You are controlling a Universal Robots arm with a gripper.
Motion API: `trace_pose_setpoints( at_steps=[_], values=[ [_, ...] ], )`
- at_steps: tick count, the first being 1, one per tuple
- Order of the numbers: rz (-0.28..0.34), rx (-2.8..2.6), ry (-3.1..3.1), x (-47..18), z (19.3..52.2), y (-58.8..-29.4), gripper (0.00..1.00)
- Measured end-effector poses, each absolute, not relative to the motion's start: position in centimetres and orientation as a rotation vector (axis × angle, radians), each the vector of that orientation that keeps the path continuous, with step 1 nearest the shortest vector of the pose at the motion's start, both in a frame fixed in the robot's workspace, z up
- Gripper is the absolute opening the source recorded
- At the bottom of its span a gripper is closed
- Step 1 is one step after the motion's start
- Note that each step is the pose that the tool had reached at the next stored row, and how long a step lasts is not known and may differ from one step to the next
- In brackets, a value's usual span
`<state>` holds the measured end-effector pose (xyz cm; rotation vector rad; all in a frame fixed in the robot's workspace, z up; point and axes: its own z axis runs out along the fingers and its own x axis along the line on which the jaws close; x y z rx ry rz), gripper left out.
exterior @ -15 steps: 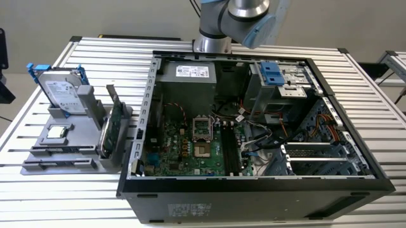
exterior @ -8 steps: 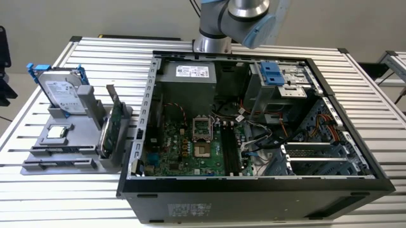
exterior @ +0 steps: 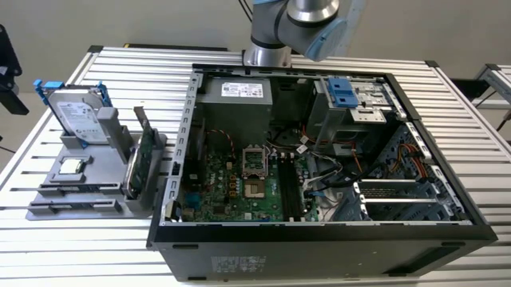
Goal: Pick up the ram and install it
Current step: 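Pick up the ram and move it above insertion slot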
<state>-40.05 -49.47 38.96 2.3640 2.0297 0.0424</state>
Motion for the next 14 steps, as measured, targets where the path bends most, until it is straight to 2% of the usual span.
trace_pose_setpoints(
  at_steps=[14],
  values=[
    [0.043,2.298,2.106,-40.05,38.82,-49.46,1.00]
  ],
)
